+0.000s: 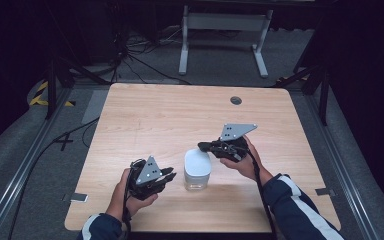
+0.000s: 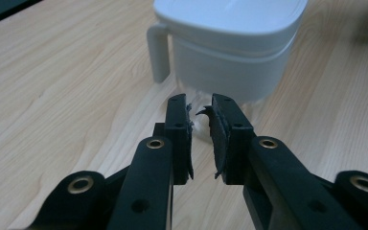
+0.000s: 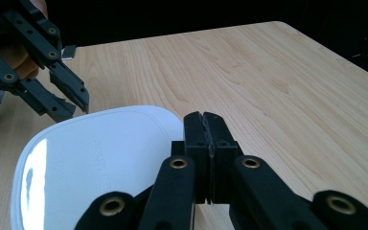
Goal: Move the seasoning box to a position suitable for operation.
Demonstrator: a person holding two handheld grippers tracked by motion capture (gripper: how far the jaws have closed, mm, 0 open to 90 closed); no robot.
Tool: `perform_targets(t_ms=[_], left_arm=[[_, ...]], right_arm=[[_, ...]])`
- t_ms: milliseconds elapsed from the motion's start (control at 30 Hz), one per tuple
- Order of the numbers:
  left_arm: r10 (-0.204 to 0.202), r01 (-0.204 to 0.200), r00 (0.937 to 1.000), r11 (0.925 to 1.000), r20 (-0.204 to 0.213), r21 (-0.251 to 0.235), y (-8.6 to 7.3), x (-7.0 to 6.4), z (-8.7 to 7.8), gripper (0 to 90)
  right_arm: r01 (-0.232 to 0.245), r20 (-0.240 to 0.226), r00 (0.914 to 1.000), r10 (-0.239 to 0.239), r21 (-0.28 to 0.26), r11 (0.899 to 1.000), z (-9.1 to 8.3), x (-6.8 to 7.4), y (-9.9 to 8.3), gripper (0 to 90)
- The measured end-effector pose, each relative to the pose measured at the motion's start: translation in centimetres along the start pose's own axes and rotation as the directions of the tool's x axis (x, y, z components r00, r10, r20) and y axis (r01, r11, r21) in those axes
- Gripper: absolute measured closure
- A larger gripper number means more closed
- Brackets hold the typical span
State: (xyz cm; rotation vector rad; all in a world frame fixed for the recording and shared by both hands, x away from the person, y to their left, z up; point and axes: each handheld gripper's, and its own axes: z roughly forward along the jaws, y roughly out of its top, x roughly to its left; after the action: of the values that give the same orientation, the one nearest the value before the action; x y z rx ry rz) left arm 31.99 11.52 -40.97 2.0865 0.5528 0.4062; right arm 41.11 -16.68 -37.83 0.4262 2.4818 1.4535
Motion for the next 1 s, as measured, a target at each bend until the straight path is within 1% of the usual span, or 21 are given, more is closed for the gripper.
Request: perform_targets(t_ms=[67, 133, 233, 367, 533, 600, 667, 700, 733, 800, 867, 1000], left_arm=[[0.007, -0.007, 1.0000, 0.9999, 0.005, -0.008, 0.4, -0.2, 0.1, 77.9], [0.006, -0.006, 1.0000, 0.9998, 0.006, -0.017, 0.5, -0.3, 0.1, 77.8], [0.007, -0.007, 0.9999, 0.9999, 0.010, -0.008, 0.5, -0.4, 0.1, 77.7], [0.006, -0.006, 0.9998, 0.9998, 0.017, -0.019, 0.6, -0.4, 0.0, 78.0], [0.006, -0.006, 0.9997, 0.9998, 0.025, -0.017, 0.7, -0.6, 0.1, 79.8], [0.004, -0.004, 0.9996, 0.9997, 0.029, -0.025, 0.8, -0.6, 0.2, 81.9], [0.007, -0.006, 0.9994, 0.9995, 0.034, -0.031, 1.1, -0.7, 0.2, 82.3], [0.016, -0.014, 0.9992, 0.9994, 0.038, -0.032, 1.3, -0.7, 0.3, 82.6], [0.015, -0.013, 0.9990, 0.9991, 0.043, -0.040, 1.5, -0.9, 0.4, 84.3], [0.014, -0.012, 0.9991, 0.9992, 0.040, -0.039, 1.6, -0.9, 0.5, 84.5], [0.020, -0.019, 0.9990, 0.9990, 0.041, -0.041, 1.9, -0.9, 0.8, 85.5], [0.009, -0.007, 0.9994, 0.9989, 0.034, -0.046, 2.1, -0.9, 0.9, 85.4]], right_arm=[[0.003, -0.001, 1.0000, -0.003, 0.002, 1.000, 0.0, -0.1, 0.0, 89.9], [-0.003, -0.003, 1.0000, 0.003, 0.003, 1.000, 0.0, -0.1, 0.0, 89.9], [-0.003, -0.001, 1.0000, 0.003, 0.008, 1.000, 0.0, 0.0, 0.1, 89.9], [-0.004, -0.005, 1.0000, 0.004, 0.010, 1.000, 0.3, 0.0, 0.2, 90.0], [-0.006, -0.004, 1.0000, 0.006, 0.013, 1.000, 0.4, -0.1, 0.3, 90.0], [-0.006, 0.005, 1.0000, 0.006, 0.018, 1.000, 0.6, -0.1, 0.3, 90.0], [-0.013, -0.001, 0.9999, 0.013, 0.018, 1.000, 0.6, -0.2, 0.2, 90.0], [-0.016, -0.007, 0.9998, 0.016, 0.016, 1.000, 0.7, -0.2, 0.2, 90.0], [-0.011, -0.003, 0.9999, 0.011, 0.023, 1.000, 0.7, -0.1, 0.2, 90.0], [-0.009, -0.004, 1.0000, 0.009, 0.025, 1.000, 0.7, -0.1, 0.2, 90.0], [-0.009, 0.008, 0.9999, 0.009, 0.030, 1.000, 0.7, -0.1, 0.2, 90.0], [-0.010, 0.004, 0.9999, 0.009, 0.028, 1.000, 0.7, -0.2, 0.1, 90.0]])
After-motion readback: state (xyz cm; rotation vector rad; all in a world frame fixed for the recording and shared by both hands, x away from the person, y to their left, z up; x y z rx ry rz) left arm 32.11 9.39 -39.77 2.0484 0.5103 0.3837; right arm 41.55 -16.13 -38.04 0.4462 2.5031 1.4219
